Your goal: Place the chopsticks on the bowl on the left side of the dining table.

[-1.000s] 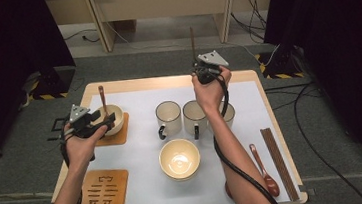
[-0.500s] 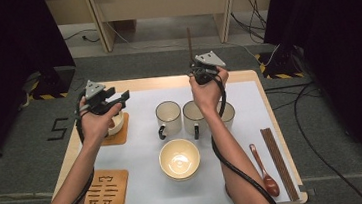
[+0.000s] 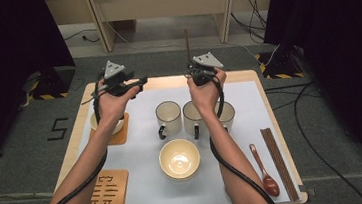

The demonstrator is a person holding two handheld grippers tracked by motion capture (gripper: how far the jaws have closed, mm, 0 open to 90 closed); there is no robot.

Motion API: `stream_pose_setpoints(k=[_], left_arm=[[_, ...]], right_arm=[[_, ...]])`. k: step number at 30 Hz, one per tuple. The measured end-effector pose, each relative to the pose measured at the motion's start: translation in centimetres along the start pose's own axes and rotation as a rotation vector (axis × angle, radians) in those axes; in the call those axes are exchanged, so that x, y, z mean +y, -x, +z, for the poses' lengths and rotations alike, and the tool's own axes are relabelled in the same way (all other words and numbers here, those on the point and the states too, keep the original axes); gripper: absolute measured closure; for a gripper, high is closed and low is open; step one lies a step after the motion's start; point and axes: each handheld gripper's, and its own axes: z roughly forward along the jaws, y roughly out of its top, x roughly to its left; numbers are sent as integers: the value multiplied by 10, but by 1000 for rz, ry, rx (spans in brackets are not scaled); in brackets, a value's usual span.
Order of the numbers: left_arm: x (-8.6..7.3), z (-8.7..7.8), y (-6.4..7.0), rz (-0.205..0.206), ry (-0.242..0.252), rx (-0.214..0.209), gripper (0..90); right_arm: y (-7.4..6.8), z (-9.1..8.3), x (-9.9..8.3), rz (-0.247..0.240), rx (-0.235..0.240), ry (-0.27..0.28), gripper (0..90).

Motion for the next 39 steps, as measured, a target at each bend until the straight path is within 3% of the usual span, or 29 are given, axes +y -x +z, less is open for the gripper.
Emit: stream_pose_setpoints(k=[15,19,28,39], left_arm=[[28,33,30,36,0,-55,478],[37,41,34,34,12,-91,488],[47,56,49,52,13,-133,505],[57,73,66,44,26,-173,566]], right_arm=[[-4,-1,-3,-5,9,5,850],[-5,-2,-5,-3,14,2,850],[-10,-1,-8,-9,23,4,850],[-15,-3,-7,-25,30,12,850]])
